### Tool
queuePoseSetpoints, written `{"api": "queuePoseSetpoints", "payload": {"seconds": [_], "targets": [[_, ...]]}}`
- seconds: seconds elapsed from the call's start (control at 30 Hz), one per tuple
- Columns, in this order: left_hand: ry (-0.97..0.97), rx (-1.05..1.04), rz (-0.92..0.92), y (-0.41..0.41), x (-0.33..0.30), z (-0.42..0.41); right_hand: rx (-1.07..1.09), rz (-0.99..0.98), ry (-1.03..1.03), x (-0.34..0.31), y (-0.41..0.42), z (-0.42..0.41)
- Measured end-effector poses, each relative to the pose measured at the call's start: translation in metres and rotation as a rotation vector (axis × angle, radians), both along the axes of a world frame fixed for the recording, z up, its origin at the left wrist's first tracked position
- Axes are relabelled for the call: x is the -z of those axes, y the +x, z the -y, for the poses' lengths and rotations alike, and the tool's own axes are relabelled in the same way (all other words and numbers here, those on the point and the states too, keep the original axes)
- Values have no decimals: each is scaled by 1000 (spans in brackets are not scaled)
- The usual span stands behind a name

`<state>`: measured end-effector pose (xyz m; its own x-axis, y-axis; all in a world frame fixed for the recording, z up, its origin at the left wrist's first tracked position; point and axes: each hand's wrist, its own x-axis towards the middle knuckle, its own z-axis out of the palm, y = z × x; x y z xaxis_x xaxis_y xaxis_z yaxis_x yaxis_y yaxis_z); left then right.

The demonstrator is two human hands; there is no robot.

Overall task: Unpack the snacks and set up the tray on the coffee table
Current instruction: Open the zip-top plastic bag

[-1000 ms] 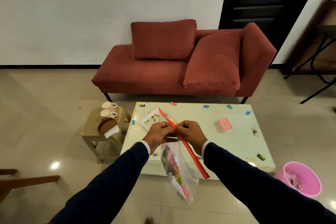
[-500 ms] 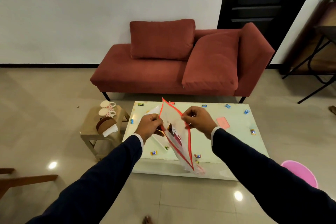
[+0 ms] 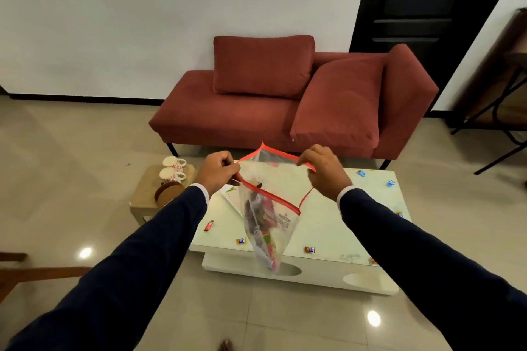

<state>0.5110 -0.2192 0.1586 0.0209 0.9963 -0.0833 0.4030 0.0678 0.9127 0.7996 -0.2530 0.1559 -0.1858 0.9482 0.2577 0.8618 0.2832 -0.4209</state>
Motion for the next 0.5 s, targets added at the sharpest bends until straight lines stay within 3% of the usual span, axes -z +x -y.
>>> {"api": "queuePoseSetpoints", "payload": {"seconds": [0.07,0.13,0.17,0.23,0.3,0.37,0.5], "targets": [[32,-3,58,9,-6,-2,-196,-162,-197,-18,-22,5],[67,-12,90,18,-12,-6,-283,-147,-484,-36,-43,4],[91,-29,88,21,-15,-9,-329,8,-504,-44,-52,3],[140,-74,79,23,-20,-15,-387,430,-288,-50,-64,-2],[137,-120,130,20,-23,-22,-410,624,-129,-53,-74,-10],[119,-139,179,13,-22,-28,-421,526,-193,-55,-82,-23],[49,-169,408,-8,-5,-39,-376,70,-458,-56,-84,-58]]}}
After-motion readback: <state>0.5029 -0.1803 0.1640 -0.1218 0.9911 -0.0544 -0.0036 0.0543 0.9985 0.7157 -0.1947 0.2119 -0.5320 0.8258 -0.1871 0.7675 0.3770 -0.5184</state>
